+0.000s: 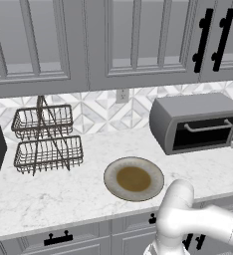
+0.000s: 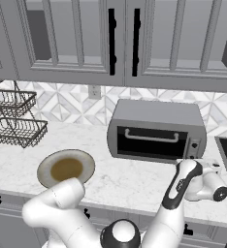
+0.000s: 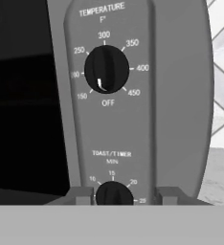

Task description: Pick up the kebab skewer and baguette bread, and place them inside the toaster oven. Close the toaster oven door and start by setting the timer.

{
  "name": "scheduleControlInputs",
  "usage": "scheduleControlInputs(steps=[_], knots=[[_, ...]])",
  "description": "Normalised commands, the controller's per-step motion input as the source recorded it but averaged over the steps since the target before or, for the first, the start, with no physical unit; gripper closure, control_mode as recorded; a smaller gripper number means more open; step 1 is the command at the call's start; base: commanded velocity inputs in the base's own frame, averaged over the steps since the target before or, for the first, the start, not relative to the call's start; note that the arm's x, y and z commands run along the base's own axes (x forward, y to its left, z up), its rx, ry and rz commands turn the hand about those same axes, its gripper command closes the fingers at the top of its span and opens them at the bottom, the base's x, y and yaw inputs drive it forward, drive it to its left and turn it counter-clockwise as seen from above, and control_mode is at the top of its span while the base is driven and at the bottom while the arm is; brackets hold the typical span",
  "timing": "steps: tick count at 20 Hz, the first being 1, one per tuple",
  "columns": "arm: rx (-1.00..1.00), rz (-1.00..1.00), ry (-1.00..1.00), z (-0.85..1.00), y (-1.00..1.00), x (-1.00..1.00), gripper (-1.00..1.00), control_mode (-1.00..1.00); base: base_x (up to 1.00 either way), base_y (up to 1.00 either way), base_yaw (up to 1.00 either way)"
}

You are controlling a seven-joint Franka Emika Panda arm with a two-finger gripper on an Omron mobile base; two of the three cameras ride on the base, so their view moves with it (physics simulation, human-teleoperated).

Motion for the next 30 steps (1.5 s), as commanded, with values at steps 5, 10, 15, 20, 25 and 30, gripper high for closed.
scheduleControlInputs(steps=[5,10,15,20,25,30], knots=[[0.00,-0.04,0.00,0.00,0.15,0.00,1.00,-1.00,0.00,0.00,0.00],[0.00,-0.07,0.00,0.00,0.10,-0.01,1.00,-1.00,0.00,0.00,0.00],[0.00,-0.09,0.00,0.00,0.07,0.00,1.00,-1.00,0.00,0.00,0.00],[0.00,-0.09,0.00,0.00,0.04,0.00,1.00,-1.00,0.00,0.00,0.00],[0.00,-0.08,0.00,0.00,0.05,0.00,1.00,-1.00,0.00,0.00,0.00],[0.00,-0.04,0.00,0.00,0.00,0.00,1.00,-1.00,0.00,0.00,0.00]])
